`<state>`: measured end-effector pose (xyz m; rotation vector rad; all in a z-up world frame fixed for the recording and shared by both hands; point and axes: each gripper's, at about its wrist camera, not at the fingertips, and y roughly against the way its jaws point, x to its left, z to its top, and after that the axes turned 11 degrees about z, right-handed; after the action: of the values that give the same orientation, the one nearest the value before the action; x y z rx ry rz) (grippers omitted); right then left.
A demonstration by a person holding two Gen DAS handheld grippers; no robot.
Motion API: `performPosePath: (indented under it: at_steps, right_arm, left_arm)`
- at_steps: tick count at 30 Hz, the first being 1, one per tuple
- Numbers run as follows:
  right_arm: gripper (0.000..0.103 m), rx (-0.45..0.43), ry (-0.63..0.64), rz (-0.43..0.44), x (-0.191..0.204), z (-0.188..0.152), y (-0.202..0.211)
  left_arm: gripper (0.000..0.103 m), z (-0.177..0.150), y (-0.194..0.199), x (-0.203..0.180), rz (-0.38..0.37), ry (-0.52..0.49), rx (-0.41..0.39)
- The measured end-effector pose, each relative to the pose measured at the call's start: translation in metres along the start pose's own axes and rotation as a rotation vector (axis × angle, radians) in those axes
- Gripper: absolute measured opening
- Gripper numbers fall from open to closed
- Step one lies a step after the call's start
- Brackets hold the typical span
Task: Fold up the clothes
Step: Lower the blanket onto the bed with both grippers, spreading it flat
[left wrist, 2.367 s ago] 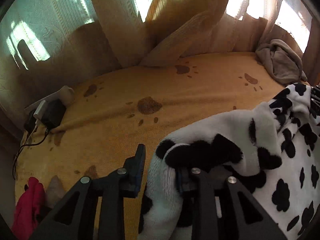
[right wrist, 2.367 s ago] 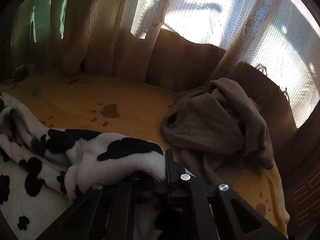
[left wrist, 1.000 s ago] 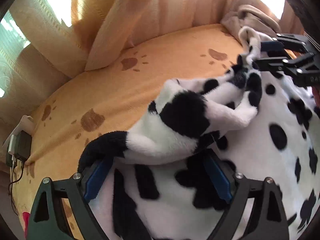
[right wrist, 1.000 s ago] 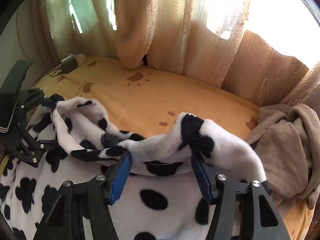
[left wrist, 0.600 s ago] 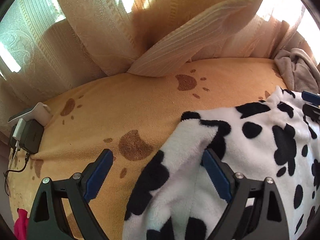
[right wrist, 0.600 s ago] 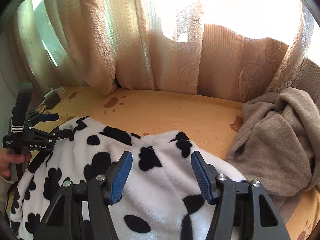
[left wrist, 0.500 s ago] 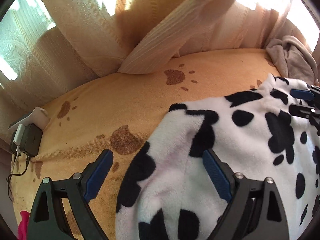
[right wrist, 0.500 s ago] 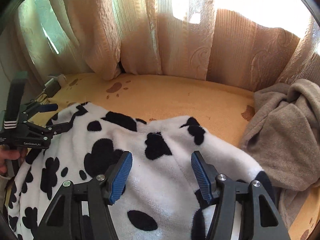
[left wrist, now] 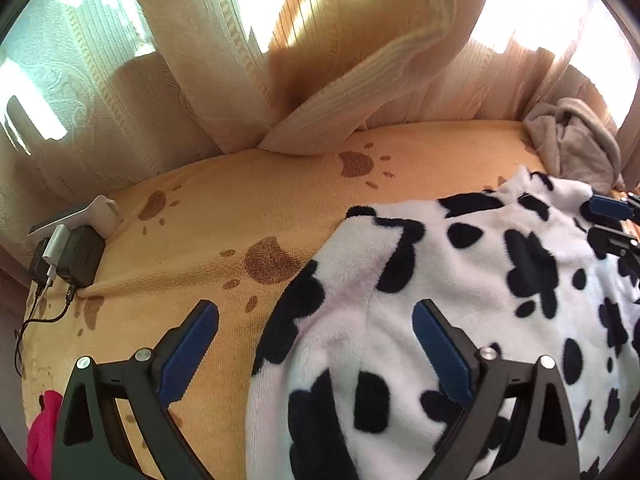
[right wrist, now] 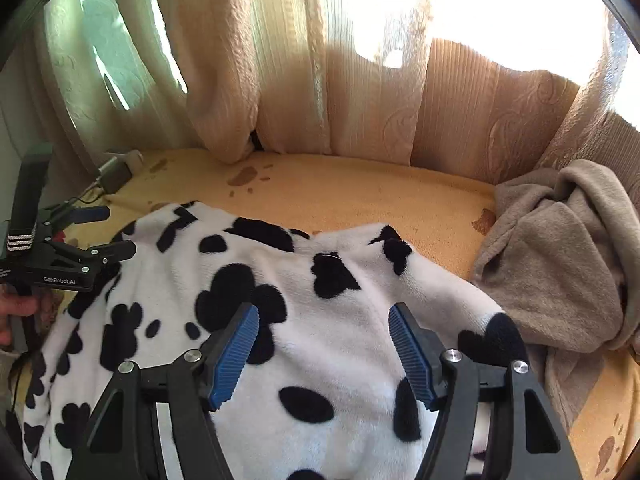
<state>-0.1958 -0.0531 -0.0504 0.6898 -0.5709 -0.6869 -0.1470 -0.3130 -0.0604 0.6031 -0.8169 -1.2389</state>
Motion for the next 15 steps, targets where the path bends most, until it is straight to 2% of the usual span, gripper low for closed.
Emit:
performPosePath:
  at_steps: [3, 5, 10, 12, 15]
  right_arm:
    - [0.070, -0.010, -0.012, 0.022, 0.021, -0.013, 0.037]
    - [0.072, -0.021, -0.034, 0.052, 0.035, -0.028, 0.057]
    - [0.076, 0.005, -0.058, 0.091, 0.072, -0.082, 0.082]
    - [0.076, 0.037, -0.065, 0.103, 0.084, -0.105, 0.077]
    - [0.076, 0.083, -0.061, 0.072, 0.096, -0.136, 0.070]
  left_arm:
    - [0.103, -0.019, 0.042, -0.004, -0.123, 0.006, -0.016]
    - [0.103, -0.038, 0.066, -0.017, -0.189, -0.032, -0.027]
    - [0.103, -0.096, 0.105, -0.062, -0.220, -0.173, -0.044]
    - [0.103, -0.115, 0.110, -0.074, -0.234, -0.194, -0.032]
    - [0.103, -0.137, 0.111, -0.087, -0.206, -0.220, -0.025]
